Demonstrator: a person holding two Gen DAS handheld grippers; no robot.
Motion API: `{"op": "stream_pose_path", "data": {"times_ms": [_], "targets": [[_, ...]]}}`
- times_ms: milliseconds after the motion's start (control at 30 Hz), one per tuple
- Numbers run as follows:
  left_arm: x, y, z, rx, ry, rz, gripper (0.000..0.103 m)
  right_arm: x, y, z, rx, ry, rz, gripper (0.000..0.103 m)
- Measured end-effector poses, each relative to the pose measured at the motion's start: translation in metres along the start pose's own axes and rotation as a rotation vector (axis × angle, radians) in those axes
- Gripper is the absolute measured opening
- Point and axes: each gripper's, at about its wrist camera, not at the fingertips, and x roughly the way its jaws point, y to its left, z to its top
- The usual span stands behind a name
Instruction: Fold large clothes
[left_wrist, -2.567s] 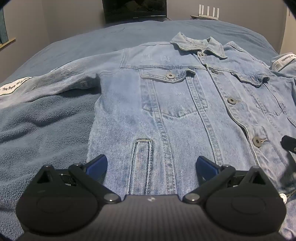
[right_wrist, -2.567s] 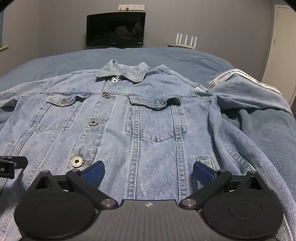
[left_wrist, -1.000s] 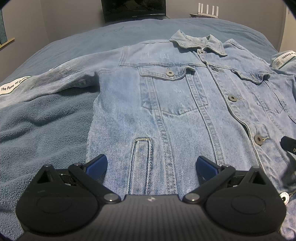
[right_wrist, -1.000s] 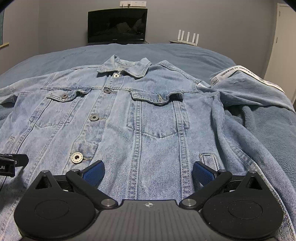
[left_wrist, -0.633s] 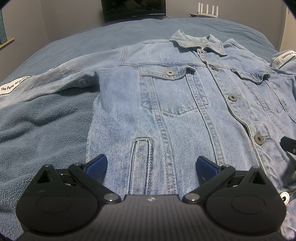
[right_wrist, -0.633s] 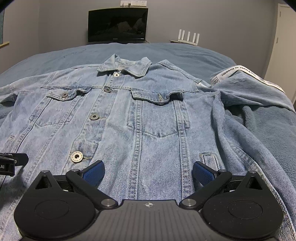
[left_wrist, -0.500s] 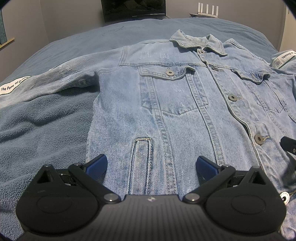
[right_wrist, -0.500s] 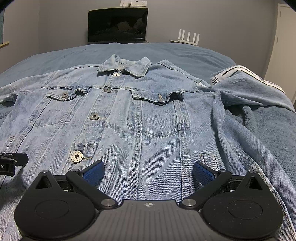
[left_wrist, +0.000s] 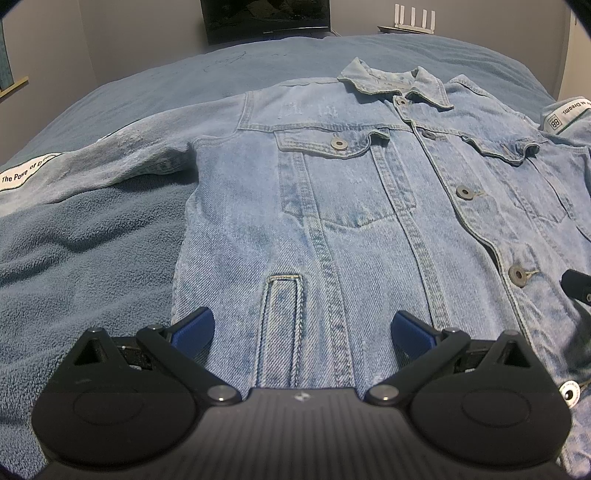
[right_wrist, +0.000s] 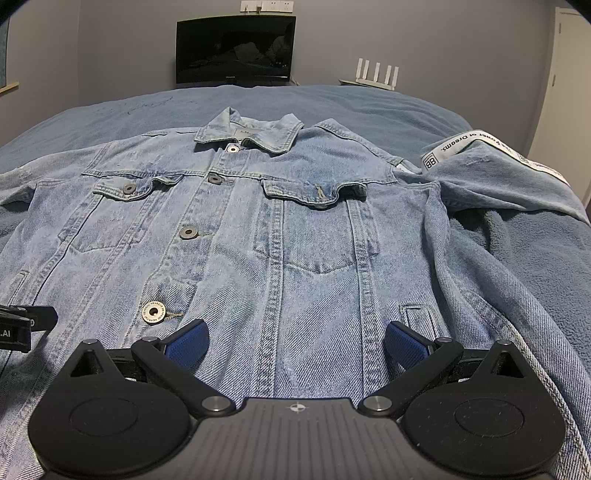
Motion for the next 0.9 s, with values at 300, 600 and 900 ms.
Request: {"op": "stream_pose_path", "data": {"times_ms": [300,600,900], "targets": [[0.006,-0.002,-0.006,0.016,0.008,0.010,0.103,-0.044,-0.021,0.024,0.058,-0.201,0.006,0.103],[0.006,-0.001,-0.015,0.004,-0.033,0.003,0.103,-0.055,-0.164,0.066,0.435,-0.248,-0.023,0.103],[0.007,-0.005,-0.014,0.013,-0.038,0.015,0.103,0.000,-0.317,0.066,0.824,-0.246,0.000,0.073]]}}
